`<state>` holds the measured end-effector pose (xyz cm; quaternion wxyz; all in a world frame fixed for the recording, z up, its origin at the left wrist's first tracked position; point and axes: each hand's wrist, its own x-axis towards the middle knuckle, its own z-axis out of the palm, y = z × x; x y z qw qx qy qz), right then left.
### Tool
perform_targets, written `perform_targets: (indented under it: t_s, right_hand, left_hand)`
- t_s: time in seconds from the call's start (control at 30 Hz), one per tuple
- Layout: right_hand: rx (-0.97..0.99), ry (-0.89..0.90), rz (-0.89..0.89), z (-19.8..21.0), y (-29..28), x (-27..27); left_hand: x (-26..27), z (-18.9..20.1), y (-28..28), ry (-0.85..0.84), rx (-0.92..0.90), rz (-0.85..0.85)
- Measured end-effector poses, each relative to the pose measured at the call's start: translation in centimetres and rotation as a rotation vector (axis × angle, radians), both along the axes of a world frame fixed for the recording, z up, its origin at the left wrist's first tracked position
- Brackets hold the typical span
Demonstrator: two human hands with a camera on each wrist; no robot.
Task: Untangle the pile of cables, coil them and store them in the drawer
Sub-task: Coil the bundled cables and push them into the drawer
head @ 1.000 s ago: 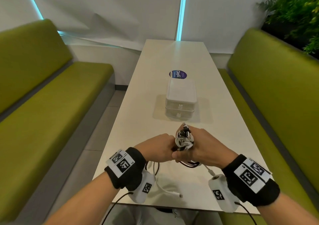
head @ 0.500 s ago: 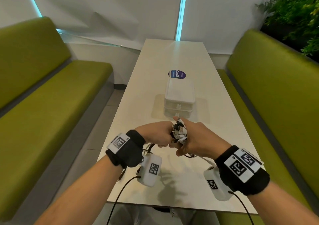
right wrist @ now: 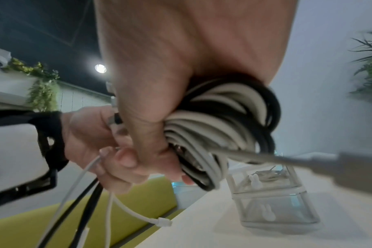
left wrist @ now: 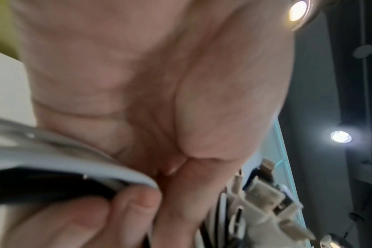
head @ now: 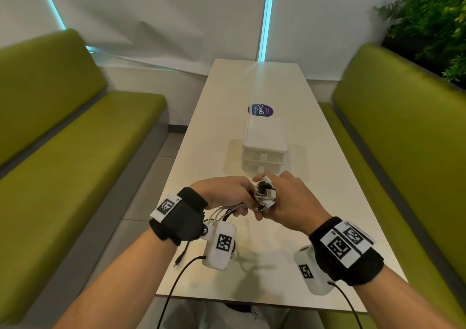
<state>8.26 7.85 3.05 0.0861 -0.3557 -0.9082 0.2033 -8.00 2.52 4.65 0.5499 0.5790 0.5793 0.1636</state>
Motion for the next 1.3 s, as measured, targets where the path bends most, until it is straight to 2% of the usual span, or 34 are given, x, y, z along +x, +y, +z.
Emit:
perform_targets:
  t_s: [0.1,0.27,0.47,0.57,0.67,0.73,0.83,0.93,1.0,1.1,1.2,1.3]
  right_hand:
    - [-0.092,0.028,-0.005,0.5,0.3,-0.2]
    - [-0.277,0.126,-0.102,0.7,0.6,-0.1]
    - [-0.383,0.175,-0.074,0.5,0.9,0.1]
    - [-0.436,0.168,-0.042,0.5,1.2,0.1]
    - [-0.431,0.201,-0.106,0.7,2.0,0.2]
    - [-0.451,0.298,-0.162,1.1,2.6,0.2]
    - [-0.522,0.525,-0.254,1.7,2.8,0.2]
    - [-0.589,0.743,-0.352,1.8,2.7,0.4]
    - [-0.642,0.852,-0.395,1.3,2.4,0.5]
    - [-0.725,0.947,-0.439,0.4,1.5,0.3]
    - [-0.729,0.980,-0.402,-0.2,0.3,-0.2]
    - [-0.671,0.985,-0.344,-0.5,-0.6,-0.5]
  left_hand:
    - [0.2,0.3,0.1,0.100,0.050,-0.012]
    - [0.9,0.7,0.8,0.193,0.141,0.106]
    - [0.7,0.4,1.4,0.282,0.212,0.058]
    - [0.7,0.2,1.5,0.383,0.338,0.038]
    - [0.8,-0.2,1.7,0.447,0.442,0.106]
    - [0.6,-0.5,2.0,0.475,0.477,0.199]
    - [0.2,-1.7,1.8,0.347,0.538,0.301]
    - [0.4,-3.0,0.6,-0.041,0.455,0.420]
    - [0.6,-3.6,-0.2,-0.216,0.391,0.492]
    - [1.6,-3.8,-0.9,-0.303,0.438,0.638]
    - [2.9,-3.4,-1.0,-0.393,0.426,0.747]
    - [4.0,-3.2,-0.8,-0.357,0.480,0.803]
